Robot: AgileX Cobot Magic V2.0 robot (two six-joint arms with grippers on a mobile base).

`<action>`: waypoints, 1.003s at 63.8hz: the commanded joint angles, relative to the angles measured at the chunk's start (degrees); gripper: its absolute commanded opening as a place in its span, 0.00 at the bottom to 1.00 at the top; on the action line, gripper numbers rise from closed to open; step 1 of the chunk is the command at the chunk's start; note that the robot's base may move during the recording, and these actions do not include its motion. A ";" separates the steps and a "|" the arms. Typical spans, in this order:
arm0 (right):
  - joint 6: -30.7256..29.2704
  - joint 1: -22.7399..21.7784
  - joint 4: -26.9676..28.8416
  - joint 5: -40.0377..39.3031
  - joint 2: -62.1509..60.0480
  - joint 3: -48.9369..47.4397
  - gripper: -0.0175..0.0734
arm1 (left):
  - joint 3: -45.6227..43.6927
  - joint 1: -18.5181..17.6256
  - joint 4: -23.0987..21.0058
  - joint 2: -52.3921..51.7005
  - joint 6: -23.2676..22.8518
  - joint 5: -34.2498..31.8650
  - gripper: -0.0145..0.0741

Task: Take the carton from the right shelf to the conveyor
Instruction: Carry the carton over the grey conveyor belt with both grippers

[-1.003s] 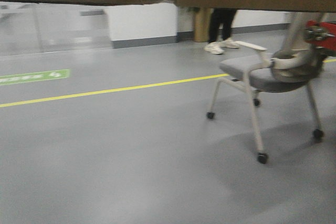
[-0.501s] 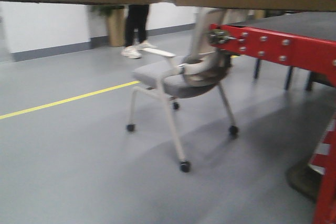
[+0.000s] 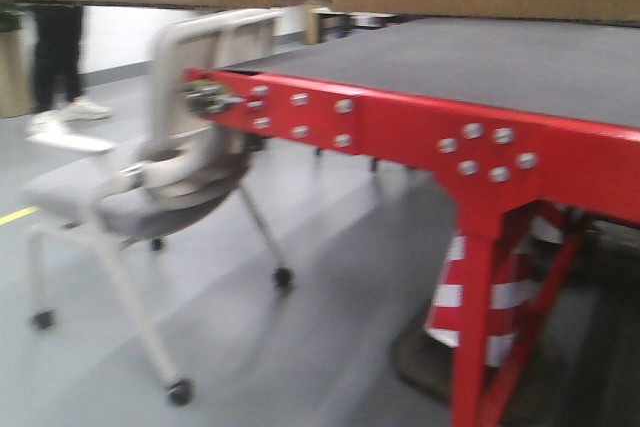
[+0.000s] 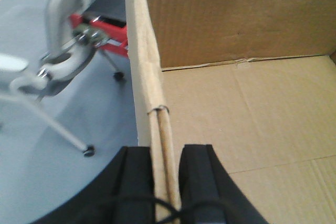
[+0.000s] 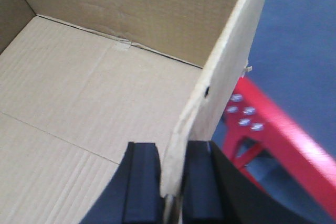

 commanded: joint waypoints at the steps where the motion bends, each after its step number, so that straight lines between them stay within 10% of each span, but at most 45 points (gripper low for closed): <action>1: -1.50 0.38 3.99 -2.28 -0.28 -0.18 0.12 | -0.35 -0.32 -1.66 -0.33 0.41 -4.84 0.14; 64: -1.50 0.38 3.99 -3.31 -0.15 -0.18 0.12 | -0.35 -0.31 11.72 -0.33 0.41 -4.84 0.14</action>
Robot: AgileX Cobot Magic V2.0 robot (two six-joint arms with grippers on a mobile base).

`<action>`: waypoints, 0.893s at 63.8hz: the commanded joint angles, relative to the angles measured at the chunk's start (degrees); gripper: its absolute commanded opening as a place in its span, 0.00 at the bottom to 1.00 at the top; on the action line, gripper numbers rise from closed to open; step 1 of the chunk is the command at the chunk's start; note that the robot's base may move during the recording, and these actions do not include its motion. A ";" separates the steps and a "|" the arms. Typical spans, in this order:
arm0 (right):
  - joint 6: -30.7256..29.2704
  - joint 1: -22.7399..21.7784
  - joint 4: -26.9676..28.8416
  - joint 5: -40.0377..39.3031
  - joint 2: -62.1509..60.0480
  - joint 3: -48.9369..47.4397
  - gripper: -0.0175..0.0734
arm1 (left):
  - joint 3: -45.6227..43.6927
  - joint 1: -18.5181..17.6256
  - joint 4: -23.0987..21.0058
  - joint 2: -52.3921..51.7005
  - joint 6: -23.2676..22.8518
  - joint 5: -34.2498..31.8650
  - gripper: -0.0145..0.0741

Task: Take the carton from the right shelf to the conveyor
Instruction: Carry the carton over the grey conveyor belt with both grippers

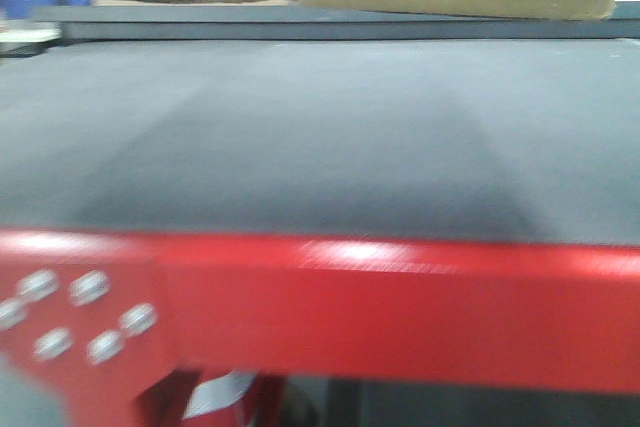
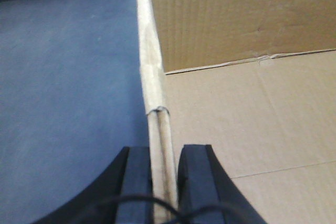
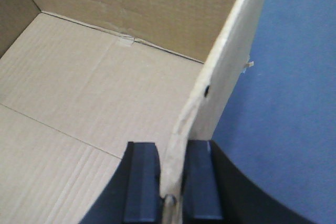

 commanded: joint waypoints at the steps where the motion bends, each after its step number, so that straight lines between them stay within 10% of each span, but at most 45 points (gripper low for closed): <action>1: -1.50 0.38 2.83 -1.04 -0.70 -0.18 0.12 | -0.35 -0.16 2.82 -0.33 0.51 -3.80 0.14; 57: -1.50 0.38 2.83 -1.25 -0.70 -0.18 0.12 | -0.35 -0.16 2.82 -0.33 0.51 -3.80 0.14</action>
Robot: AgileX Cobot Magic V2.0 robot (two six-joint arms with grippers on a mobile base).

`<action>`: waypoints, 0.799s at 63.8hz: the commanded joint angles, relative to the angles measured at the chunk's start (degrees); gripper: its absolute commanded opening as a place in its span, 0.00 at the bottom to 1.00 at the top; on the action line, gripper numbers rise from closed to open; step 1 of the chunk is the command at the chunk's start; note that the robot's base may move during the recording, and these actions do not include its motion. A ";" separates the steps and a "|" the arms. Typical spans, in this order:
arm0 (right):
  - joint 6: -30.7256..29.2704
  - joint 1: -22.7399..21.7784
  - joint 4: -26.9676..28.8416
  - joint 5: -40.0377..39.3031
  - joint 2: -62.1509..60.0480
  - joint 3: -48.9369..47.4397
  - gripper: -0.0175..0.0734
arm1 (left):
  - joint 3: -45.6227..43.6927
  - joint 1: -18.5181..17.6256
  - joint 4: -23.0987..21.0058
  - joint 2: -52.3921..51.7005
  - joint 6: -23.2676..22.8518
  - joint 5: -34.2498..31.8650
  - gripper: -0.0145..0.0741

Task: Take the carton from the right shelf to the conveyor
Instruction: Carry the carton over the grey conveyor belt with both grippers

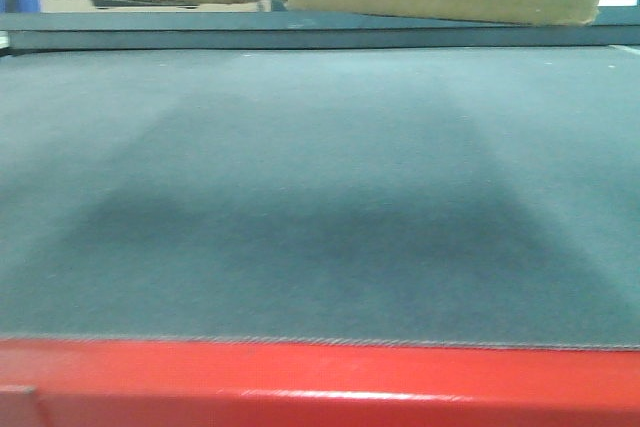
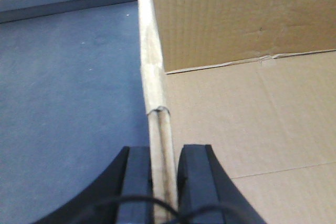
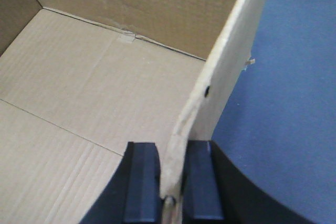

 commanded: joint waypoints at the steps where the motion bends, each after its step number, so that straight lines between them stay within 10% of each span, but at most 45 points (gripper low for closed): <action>1: -1.50 0.28 2.53 -1.25 -0.70 -0.18 0.12 | -0.35 -0.16 2.13 -0.33 0.51 -3.80 0.14; 51: -1.50 0.28 2.53 -1.25 -0.70 -0.18 0.12 | -0.35 -0.16 2.13 -0.33 0.51 -3.80 0.14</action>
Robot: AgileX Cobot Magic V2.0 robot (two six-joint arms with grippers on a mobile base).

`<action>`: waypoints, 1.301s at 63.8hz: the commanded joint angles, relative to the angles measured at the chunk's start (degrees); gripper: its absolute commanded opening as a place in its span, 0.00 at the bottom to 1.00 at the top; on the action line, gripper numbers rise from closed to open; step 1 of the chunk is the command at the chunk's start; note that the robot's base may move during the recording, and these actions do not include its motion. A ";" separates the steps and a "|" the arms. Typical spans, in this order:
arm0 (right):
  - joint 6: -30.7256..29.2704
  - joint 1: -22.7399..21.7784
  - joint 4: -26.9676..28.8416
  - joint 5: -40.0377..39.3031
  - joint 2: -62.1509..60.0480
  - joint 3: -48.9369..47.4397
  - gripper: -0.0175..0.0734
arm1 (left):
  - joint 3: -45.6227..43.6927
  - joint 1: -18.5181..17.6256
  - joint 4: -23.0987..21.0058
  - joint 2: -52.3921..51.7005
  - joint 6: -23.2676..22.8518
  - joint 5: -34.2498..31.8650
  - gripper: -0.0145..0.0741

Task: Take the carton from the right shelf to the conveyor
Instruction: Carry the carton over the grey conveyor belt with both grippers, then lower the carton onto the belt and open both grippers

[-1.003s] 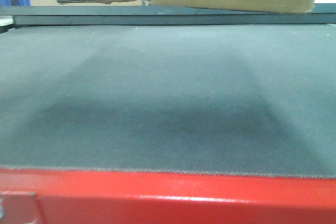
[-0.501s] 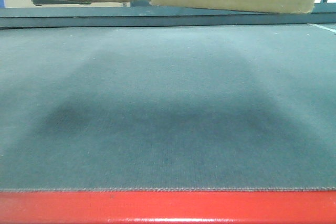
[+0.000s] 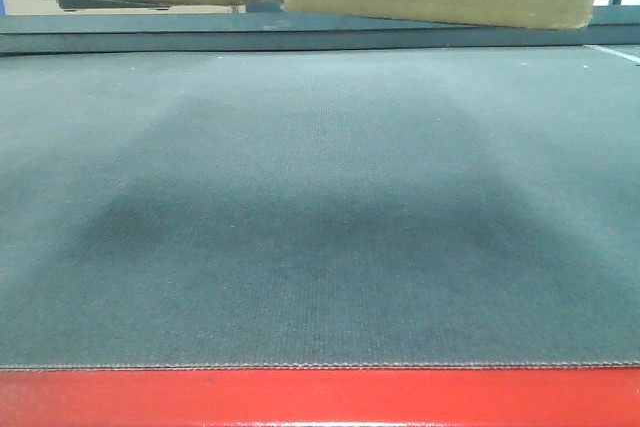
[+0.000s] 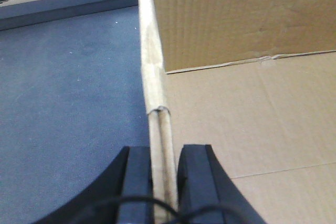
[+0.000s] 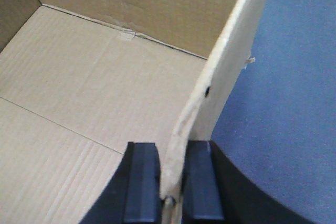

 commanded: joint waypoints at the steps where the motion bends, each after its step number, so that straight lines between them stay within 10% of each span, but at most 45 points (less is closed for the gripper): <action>1: -1.50 0.28 2.53 -1.25 -0.70 -0.31 0.12 | -0.35 -0.16 1.91 -0.33 0.51 -3.46 0.14; 48: -1.50 0.28 3.45 -1.25 -0.70 -0.31 0.12 | -0.35 -0.16 1.42 -0.33 0.51 -4.62 0.14; 66: -1.50 0.28 4.70 -1.37 4.47 -0.31 0.12 | 5.01 -0.16 -1.50 1.25 0.21 5.22 0.14; 83: -1.50 0.28 4.70 -5.62 13.99 -0.31 0.12 | 18.19 3.78 -1.62 1.54 -2.53 -8.39 0.14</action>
